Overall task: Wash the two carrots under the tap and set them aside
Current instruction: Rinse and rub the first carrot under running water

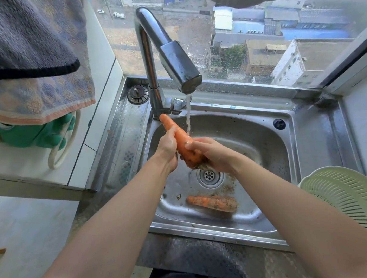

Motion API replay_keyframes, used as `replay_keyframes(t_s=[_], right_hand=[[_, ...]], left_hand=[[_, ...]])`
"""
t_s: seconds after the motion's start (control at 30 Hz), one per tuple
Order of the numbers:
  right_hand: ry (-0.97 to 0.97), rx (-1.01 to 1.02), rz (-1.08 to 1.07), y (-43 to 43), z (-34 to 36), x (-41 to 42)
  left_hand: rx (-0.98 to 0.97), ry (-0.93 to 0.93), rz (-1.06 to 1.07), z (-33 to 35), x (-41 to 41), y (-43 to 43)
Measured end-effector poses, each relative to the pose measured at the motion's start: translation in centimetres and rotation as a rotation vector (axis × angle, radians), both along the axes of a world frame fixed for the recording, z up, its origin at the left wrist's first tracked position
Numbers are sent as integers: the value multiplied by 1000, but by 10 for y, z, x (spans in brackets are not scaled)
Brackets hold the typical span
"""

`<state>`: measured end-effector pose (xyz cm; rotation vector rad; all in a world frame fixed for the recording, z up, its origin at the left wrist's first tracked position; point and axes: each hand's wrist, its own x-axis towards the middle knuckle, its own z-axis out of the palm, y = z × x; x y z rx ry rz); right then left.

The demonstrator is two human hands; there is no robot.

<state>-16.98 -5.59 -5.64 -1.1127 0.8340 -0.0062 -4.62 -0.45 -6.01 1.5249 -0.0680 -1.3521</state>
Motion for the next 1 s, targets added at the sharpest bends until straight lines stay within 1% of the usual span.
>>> replay_keyframes(t_s=[0.07, 0.23, 0.37, 0.47, 0.5, 0.6, 0.63, 0.77, 0.9, 1.0], right_hand=[[49, -62, -59, 3, 1, 6], [33, 29, -2, -2, -3, 0], [65, -49, -62, 4, 2, 8], [14, 52, -28, 2, 1, 2], [17, 56, -17, 2, 1, 1], [58, -64, -84, 8, 3, 7], [62, -76, -104, 8, 3, 8], [49, 0, -37, 4, 4, 3], [83, -77, -75, 5, 7, 6], [50, -7, -27, 0, 4, 1]], left_hand=[[24, -13, -18, 0, -3, 0], [22, 14, 46, 0, -1, 0], [30, 1, 30, 2, -6, 1], [21, 39, 61, 0, -2, 1], [10, 45, 60, 0, -2, 1], [-1, 36, 46, 2, -6, 2], [-3, 35, 50, 3, -6, 1], [-17, 35, 77, 1, -3, -2], [29, 1, 27, 2, -8, -3], [21, 41, 51, -1, -3, -4]])
